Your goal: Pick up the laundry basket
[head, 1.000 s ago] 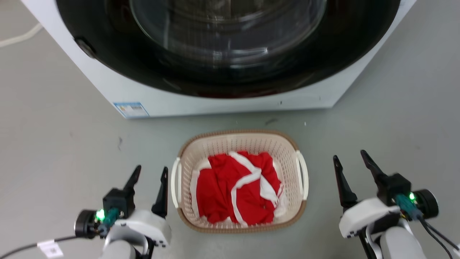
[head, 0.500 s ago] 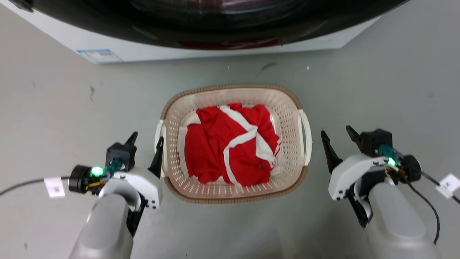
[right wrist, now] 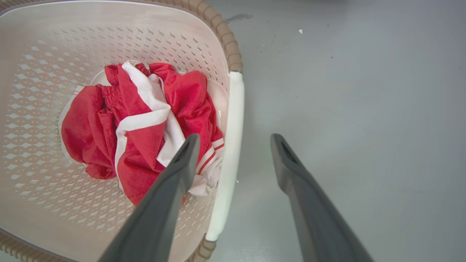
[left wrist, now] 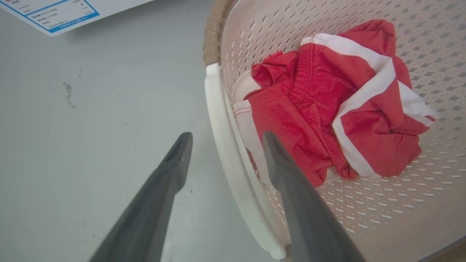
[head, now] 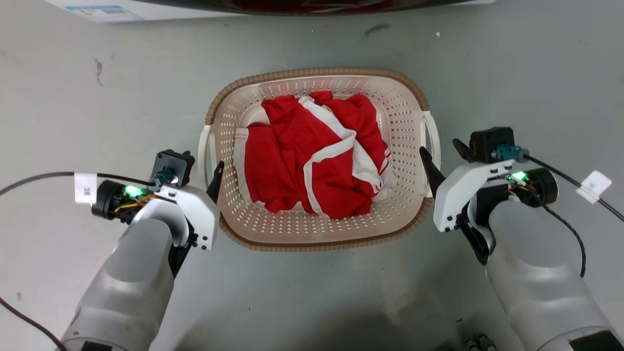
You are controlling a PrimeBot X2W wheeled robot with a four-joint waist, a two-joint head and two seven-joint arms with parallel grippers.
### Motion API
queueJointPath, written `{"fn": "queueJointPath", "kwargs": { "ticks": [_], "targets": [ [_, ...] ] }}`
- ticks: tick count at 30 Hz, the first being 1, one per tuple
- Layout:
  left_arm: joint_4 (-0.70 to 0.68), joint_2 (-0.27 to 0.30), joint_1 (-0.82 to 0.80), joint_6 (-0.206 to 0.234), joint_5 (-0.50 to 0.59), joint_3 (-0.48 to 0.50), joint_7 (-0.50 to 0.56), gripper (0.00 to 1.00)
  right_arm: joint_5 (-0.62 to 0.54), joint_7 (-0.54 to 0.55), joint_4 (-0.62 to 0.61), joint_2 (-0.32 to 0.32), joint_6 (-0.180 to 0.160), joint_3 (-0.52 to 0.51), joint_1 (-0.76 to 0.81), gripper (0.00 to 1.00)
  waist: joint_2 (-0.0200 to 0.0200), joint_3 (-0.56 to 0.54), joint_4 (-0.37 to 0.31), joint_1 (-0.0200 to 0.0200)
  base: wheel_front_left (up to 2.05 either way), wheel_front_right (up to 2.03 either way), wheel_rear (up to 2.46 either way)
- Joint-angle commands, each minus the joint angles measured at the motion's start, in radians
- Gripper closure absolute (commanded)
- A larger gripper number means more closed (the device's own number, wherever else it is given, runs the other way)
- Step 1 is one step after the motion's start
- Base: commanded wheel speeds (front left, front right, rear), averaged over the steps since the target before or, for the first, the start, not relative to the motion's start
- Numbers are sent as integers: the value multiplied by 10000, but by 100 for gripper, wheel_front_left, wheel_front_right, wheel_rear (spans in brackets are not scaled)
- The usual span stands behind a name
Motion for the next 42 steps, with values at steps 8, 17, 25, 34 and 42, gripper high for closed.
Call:
{"fn": "queueJointPath", "kwargs": {
  "ticks": [8, 17, 25, 34, 42],
  "targets": [
    [678, 256, -1050, -6, -869, -1199, 280, 0, 771, 635, 934, 14, -9, 782, -1173, 0, -1, 721, 83, -2, 0, 0, 0],
    [874, 386, -1806, 13, -1641, -2285, 540, 0, 1146, 1080, 1754, 15, -9, 1108, -2085, 0, -1, 1254, 198, -2, 0, 0, 0],
    [940, 490, -2215, 10, -2270, -3218, 752, 0, 1408, 1257, 2204, 15, -9, 1396, -2538, 0, -1, 1553, 235, -2, 0, 0, 0],
    [1023, 554, -2383, 11, -2814, -3930, 644, 0, 1644, 1091, 2378, 17, -9, 1670, -2591, 0, -1, 1612, 243, -2, 0, 0, 0],
    [1066, 595, -2494, 10, -3228, -4504, 406, 0, 1813, 1091, 2543, 17, -9, 1841, -2708, 0, -1, 1579, 259, -2, 0, 0, 0]
  ]
}}
